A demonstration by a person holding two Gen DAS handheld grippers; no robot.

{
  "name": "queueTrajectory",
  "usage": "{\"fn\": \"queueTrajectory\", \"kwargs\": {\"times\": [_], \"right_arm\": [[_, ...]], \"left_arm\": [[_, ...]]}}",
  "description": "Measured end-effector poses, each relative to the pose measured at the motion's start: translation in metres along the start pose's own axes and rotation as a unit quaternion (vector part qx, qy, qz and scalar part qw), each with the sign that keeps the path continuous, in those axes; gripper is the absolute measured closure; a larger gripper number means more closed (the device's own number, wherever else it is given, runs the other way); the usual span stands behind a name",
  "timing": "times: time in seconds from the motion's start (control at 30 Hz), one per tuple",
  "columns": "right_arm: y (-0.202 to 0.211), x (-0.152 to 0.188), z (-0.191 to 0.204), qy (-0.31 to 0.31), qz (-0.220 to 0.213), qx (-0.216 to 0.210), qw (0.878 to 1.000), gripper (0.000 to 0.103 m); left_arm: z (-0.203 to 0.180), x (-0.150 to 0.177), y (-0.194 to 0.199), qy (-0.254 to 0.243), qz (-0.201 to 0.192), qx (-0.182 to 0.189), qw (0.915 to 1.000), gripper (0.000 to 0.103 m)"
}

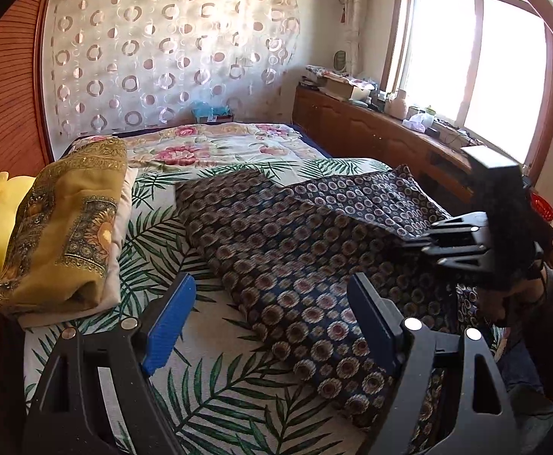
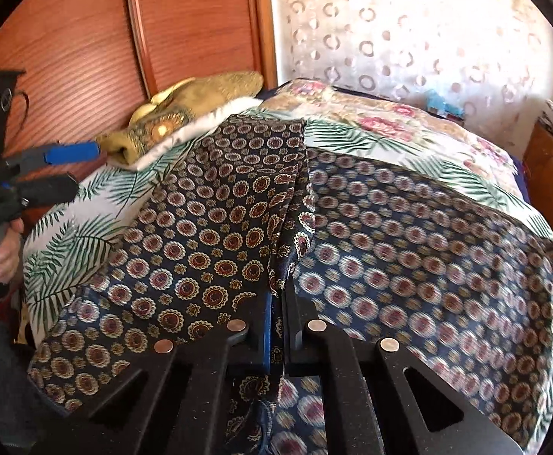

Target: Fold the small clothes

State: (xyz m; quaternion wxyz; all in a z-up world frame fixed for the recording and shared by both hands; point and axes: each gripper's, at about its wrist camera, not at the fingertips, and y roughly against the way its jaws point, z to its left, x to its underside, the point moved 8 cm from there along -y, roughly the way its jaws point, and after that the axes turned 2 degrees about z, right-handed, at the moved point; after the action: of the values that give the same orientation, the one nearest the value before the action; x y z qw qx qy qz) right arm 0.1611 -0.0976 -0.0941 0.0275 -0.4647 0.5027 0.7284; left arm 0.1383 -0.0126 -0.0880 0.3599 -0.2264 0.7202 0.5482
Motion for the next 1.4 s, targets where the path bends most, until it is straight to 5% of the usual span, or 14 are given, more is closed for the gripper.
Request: {"fn": "queueTrajectory", "kwargs": {"times": [0.53,0.83,1.2,1.4], "right_arm": [[0.09,0.068,-0.084,-0.087,-0.049,0.116,0.988,0.099],[0.137,0.103,-0.087,-0.123,-0.066,0.18,0.974,0.099],[0.12,0.126,-0.071,-0.158,-0.049,0.162,0.973,0.099],[0.13,0.122,-0.08,-0.149,-0.053,0.173,0.972,0.086]], "left_arm": [[-0.03,0.0,-0.008,-0.018,0.014,0.024,0.9994,0.02],[-0.048,-0.004,-0.02,-0.034,0.022,0.033,0.9986,0.02],[-0.055,0.0,-0.03,-0.041,0.037,0.037,0.9978,0.02],[-0.056,0.002,-0.035,-0.038,0.041,0.039,0.9976,0.02]]}}
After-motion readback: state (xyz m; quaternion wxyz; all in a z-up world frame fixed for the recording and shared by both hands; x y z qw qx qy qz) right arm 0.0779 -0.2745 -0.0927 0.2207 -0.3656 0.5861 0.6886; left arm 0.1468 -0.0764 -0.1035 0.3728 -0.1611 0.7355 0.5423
